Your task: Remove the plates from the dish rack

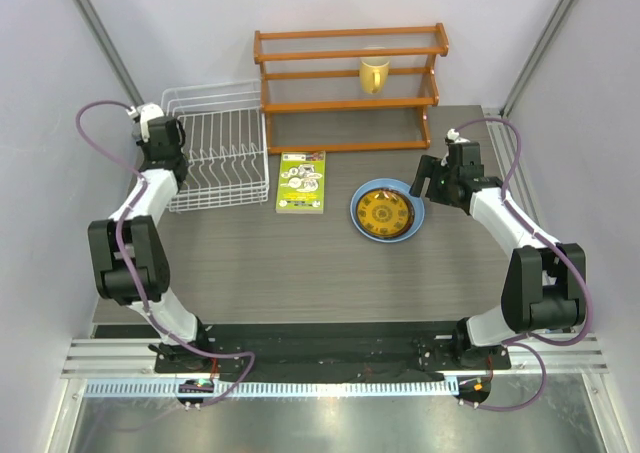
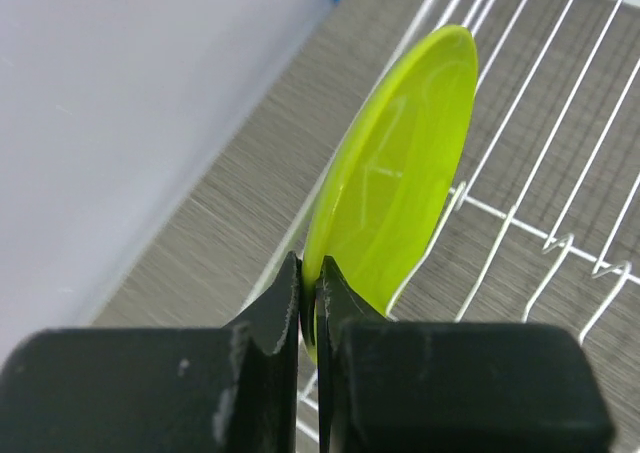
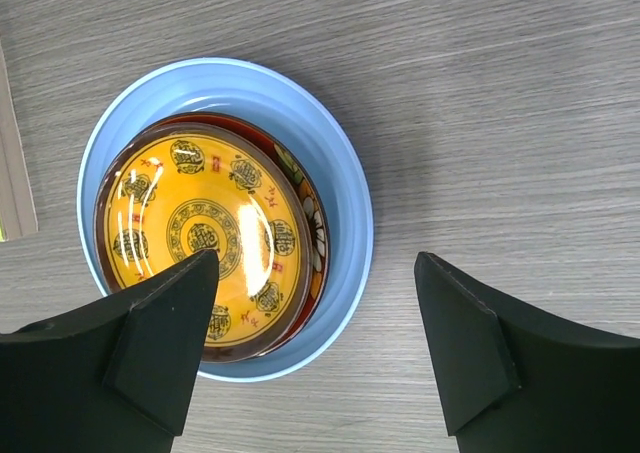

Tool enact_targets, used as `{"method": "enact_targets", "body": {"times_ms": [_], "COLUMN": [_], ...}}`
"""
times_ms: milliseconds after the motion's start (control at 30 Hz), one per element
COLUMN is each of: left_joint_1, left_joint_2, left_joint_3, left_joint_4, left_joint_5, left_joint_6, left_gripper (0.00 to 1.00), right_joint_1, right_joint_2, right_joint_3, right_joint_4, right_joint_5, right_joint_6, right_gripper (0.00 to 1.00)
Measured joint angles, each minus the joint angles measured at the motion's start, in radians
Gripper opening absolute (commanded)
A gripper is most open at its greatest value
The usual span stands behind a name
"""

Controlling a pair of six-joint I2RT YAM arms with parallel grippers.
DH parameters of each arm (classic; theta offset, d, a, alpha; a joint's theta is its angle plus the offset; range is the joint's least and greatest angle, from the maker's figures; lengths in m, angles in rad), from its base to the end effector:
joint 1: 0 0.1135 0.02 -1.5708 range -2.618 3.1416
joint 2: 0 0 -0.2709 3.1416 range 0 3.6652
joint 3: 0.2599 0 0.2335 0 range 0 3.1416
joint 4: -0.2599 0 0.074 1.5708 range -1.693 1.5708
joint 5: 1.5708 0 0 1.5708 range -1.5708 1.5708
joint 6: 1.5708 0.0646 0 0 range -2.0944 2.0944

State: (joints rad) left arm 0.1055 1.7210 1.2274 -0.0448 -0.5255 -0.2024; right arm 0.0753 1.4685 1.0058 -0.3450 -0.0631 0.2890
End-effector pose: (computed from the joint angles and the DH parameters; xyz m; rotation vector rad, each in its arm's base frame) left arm 0.3936 0.0743 0.2607 -0.6213 1.9707 0.4926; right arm 0.3156 0.0279 0.2359 0.2249 2.3801 0.2479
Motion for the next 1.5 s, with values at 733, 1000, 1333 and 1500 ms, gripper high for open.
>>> {"method": "enact_targets", "body": {"times_ms": [733,1000,1333,1500], "left_joint_1": [-0.215,-0.376,-0.530,-0.594], "left_joint_2": [-0.543,-0.512,-0.454,-0.403], "left_joint_3": [-0.209,-0.390,-0.407,-0.407], "left_joint_4": [-0.026,0.043,0.194,0.229], "left_joint_5": [0.355,0.573,0.633,0.632], "left_joint_6": [-0.282,-0.497,-0.620,-0.639], "left_gripper": [0.00,0.00,0.00,0.00], "right_joint_1": [0.044,0.212,0.280,0.288], "right_joint_2": [-0.172,-0.120,-0.013,0.017], "right_joint_3": [0.019,0.019,0.010,0.008], "right_joint_4": [0.042,0.186,0.341,0.387], "right_joint_5": [-0.138,-0.243,-0.307,-0.336], "right_joint_6": [0.079,0.186,0.285,0.311], "right_gripper": [0.91,0.91,0.91,0.83]}}
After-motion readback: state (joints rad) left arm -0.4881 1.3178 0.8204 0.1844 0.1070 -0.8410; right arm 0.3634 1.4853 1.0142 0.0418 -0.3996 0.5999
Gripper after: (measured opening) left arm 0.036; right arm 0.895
